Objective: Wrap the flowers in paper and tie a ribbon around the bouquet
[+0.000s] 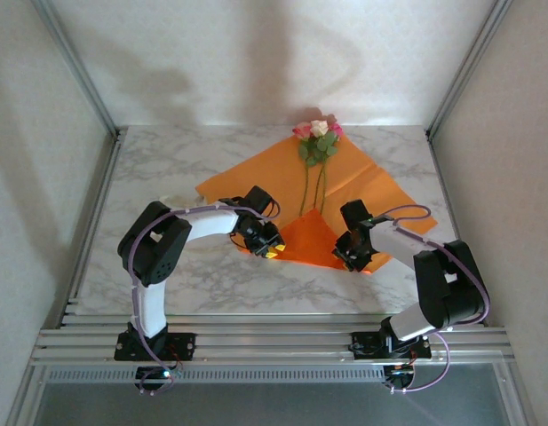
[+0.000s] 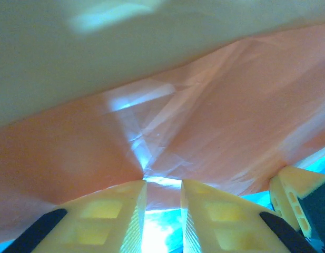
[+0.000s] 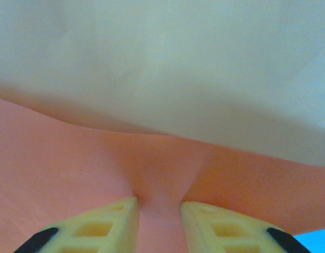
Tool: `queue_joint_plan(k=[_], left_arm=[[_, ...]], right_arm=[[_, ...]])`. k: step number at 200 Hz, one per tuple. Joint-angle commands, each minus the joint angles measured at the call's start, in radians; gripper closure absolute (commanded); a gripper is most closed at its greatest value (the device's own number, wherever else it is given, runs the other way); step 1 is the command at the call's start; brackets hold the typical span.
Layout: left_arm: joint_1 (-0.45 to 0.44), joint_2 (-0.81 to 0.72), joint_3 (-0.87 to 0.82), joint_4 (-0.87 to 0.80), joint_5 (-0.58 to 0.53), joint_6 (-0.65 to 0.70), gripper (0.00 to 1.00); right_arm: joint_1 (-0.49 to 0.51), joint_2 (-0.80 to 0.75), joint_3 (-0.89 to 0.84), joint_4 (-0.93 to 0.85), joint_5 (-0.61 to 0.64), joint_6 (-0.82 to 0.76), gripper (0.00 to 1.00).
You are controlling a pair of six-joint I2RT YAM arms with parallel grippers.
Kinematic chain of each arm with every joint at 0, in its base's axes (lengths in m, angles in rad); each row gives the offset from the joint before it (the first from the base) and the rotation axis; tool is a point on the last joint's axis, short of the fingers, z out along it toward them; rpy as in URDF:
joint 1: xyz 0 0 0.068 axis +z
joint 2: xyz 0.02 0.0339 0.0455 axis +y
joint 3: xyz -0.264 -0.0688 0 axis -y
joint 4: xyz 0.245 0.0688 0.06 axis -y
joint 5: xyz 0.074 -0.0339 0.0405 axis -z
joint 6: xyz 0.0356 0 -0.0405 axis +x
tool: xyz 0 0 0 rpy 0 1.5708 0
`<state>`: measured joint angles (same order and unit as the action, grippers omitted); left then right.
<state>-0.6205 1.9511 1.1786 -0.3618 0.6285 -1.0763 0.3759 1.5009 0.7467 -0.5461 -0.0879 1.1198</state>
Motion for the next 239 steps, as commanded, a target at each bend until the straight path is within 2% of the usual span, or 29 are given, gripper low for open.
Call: queue_joint_plan(k=[1, 17, 33, 62, 78, 115, 151, 179, 193, 215, 239], left_arm=[[0.02, -0.044, -0.024, -0.023, -0.046, -0.014, 0.73], [0.05, -0.112, 0.014, -0.077, -0.122, -0.009, 0.58], [0.106, -0.154, 0.094, -0.202, -0.229, 0.049, 0.51], [0.256, -0.119, 0.202, -0.41, -0.417, 0.208, 0.46], [0.316, -0.075, 0.251, -0.454, -0.537, 0.272, 0.44], [0.414, 0.035, 0.295, -0.33, -0.511, 0.301, 0.44], [0.423, 0.114, 0.335, -0.287, -0.511, 0.29, 0.45], [0.431, 0.105, 0.363, -0.272, -0.543, 0.272, 0.54], [0.444, 0.087, 0.396, -0.275, -0.589, 0.278, 0.54], [0.476, 0.103, 0.463, -0.249, -0.616, 0.384, 0.55], [0.491, 0.182, 0.529, -0.218, -0.608, 0.636, 0.55]], right_arm=[[-0.008, 0.06, -0.045, -0.044, 0.033, 0.019, 0.71], [-0.008, 0.067, -0.033, -0.062, 0.048, 0.007, 0.71], [-0.008, 0.059, -0.019, -0.071, 0.067, -0.011, 0.71], [-0.007, 0.077, 0.012, -0.082, 0.074, -0.033, 0.71], [-0.007, 0.087, 0.022, -0.083, 0.073, -0.037, 0.71], [-0.008, 0.097, 0.041, -0.097, 0.084, -0.046, 0.71], [-0.007, 0.113, 0.058, -0.095, 0.083, -0.053, 0.71], [-0.007, 0.119, 0.067, -0.104, 0.088, -0.058, 0.71], [-0.008, 0.121, 0.066, -0.104, 0.088, -0.06, 0.71], [-0.007, 0.125, 0.072, -0.107, 0.086, -0.064, 0.71], [-0.007, 0.129, 0.08, -0.109, 0.085, -0.072, 0.71]])
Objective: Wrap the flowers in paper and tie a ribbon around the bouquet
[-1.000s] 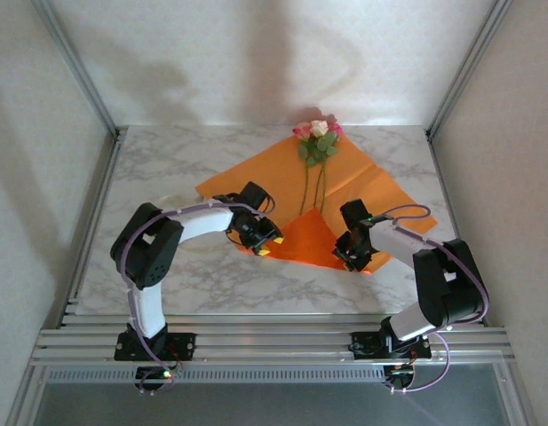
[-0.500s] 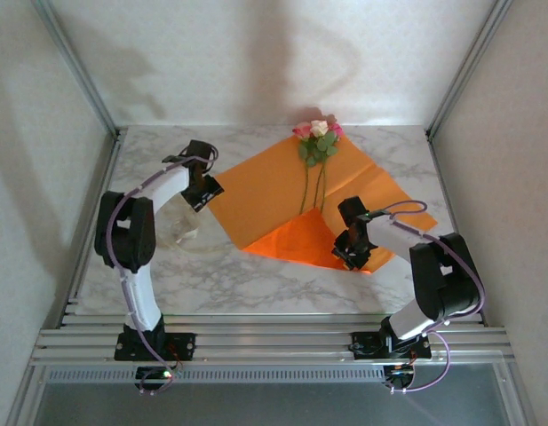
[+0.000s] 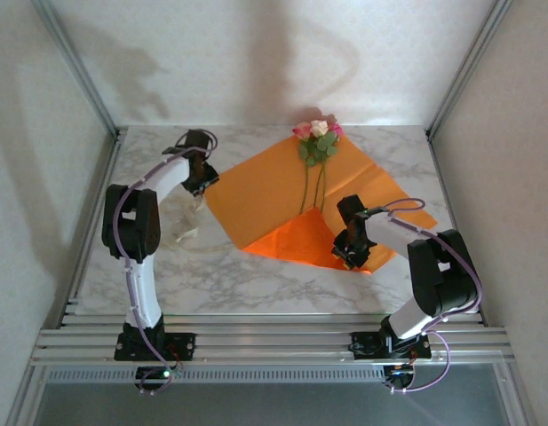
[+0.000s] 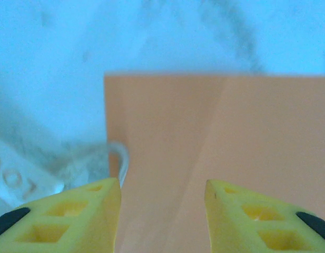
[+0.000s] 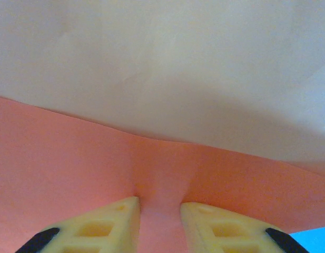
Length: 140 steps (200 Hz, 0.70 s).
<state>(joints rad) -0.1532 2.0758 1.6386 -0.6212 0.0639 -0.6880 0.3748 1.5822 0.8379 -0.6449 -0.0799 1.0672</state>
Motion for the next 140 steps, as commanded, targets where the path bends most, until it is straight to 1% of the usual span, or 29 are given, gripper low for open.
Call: queue_joint_plan(k=[1, 8, 17, 23, 50, 70, 107, 140], left_arm=[[0.024, 0.059, 0.07, 0.043, -0.043, 0.258, 0.55], [0.028, 0.076, 0.075, 0.056, -0.034, 0.329, 0.55], [0.041, 0.091, 0.079, 0.07, 0.031, 0.401, 0.55], [0.05, 0.098, 0.081, 0.074, 0.063, 0.436, 0.56], [0.094, 0.092, 0.066, 0.085, 0.137, 0.579, 0.56], [0.108, 0.098, 0.062, 0.08, 0.132, 0.681, 0.56], [0.116, 0.146, 0.084, 0.075, 0.138, 0.769, 0.55], [0.116, 0.177, 0.075, 0.065, 0.145, 0.752, 0.54]], right_arm=[[-0.006, 0.048, -0.011, -0.01, 0.077, -0.018, 0.71], [-0.006, 0.051, -0.007, -0.014, 0.077, -0.022, 0.71], [-0.007, 0.056, 0.002, -0.018, 0.077, -0.027, 0.71], [-0.006, 0.059, 0.006, -0.02, 0.077, -0.03, 0.71], [-0.007, 0.077, 0.034, -0.035, 0.08, -0.039, 0.71], [-0.006, 0.082, 0.047, -0.044, 0.083, -0.042, 0.7], [-0.007, 0.09, 0.047, -0.053, 0.083, -0.052, 0.7], [-0.006, 0.095, 0.055, -0.059, 0.086, -0.052, 0.7]])
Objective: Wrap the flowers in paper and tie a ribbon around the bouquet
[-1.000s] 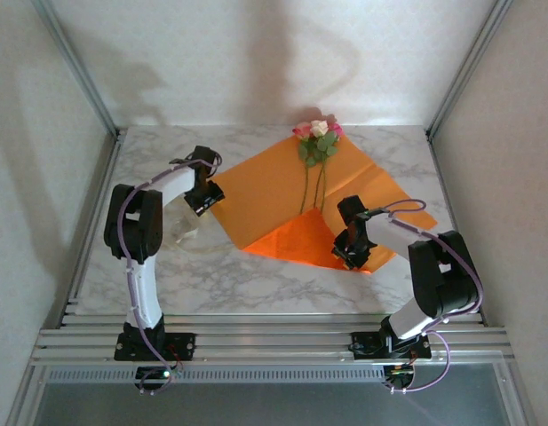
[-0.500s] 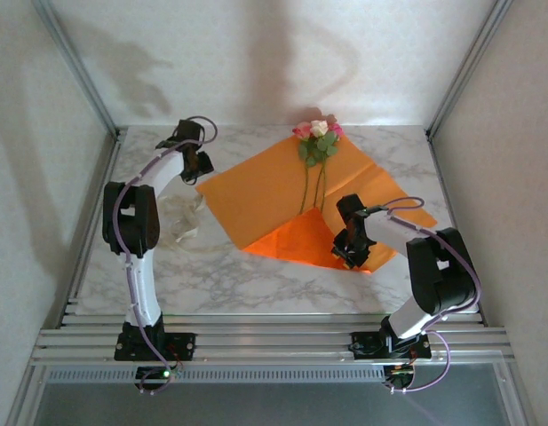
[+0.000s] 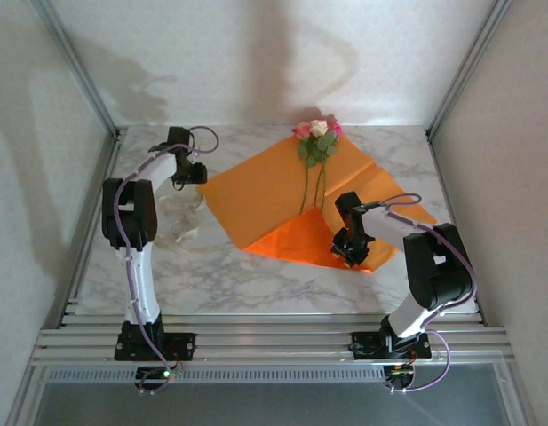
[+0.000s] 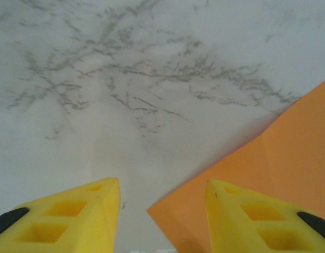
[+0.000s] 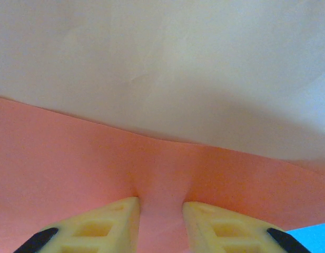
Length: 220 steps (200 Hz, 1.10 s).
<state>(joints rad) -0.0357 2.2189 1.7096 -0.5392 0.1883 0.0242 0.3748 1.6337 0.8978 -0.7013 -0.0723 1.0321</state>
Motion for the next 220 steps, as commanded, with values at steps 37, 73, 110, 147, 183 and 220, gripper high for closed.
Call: queue_joint_plan(k=[37, 73, 110, 147, 183, 220], left_arm=[[-0.022, 0.051, -0.01, -0.021, -0.014, 0.03, 0.53], [-0.072, 0.082, -0.003, -0.068, -0.102, 0.011, 0.55], [-0.121, 0.043, -0.075, -0.034, -0.123, -0.047, 0.6], [-0.133, 0.053, -0.081, -0.045, -0.145, -0.072, 0.83], [-0.133, -0.016, -0.064, -0.041, -0.195, -0.095, 0.9], [-0.137, -0.115, -0.037, -0.067, -0.218, -0.215, 0.93]], right_arm=[[-0.006, 0.053, 0.007, -0.002, 0.077, -0.018, 0.7], [-0.006, 0.06, 0.013, -0.003, 0.077, -0.018, 0.7], [-0.005, 0.06, 0.0, 0.004, 0.081, -0.015, 0.7], [-0.007, 0.063, -0.001, 0.011, 0.08, -0.011, 0.7], [-0.006, 0.063, 0.003, 0.009, 0.081, -0.016, 0.7], [-0.007, 0.064, 0.004, 0.009, 0.082, -0.018, 0.7]])
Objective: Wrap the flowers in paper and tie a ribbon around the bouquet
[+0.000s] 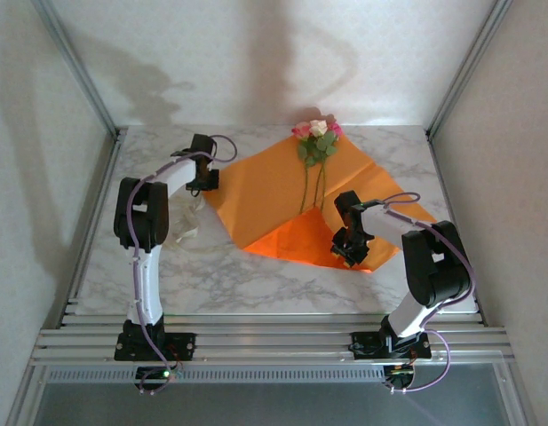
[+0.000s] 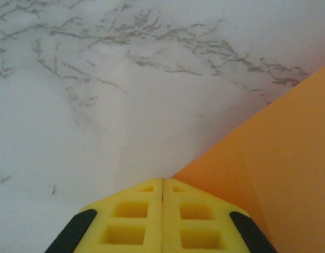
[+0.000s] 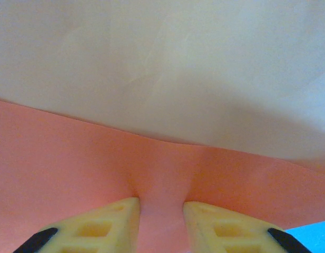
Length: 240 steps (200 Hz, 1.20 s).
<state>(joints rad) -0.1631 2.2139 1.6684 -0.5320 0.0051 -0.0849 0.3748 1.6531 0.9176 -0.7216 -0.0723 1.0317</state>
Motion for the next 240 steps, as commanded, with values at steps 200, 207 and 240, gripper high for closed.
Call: queue_joint_plan(k=[200, 207, 240], left_arm=[[-0.372, -0.946, -1.072, 0.593, 0.359, -1.37, 0.43], [-0.394, -0.956, -1.118, 0.688, 0.356, -1.399, 0.45], [-0.434, -0.876, -1.178, 0.871, 0.368, -1.347, 0.52]], right_arm=[[-0.006, 0.089, -0.005, 0.034, 0.068, -0.021, 0.7], [-0.006, 0.091, -0.005, 0.036, 0.068, -0.02, 0.7], [-0.012, 0.103, -0.001, 0.032, 0.056, -0.022, 0.7]])
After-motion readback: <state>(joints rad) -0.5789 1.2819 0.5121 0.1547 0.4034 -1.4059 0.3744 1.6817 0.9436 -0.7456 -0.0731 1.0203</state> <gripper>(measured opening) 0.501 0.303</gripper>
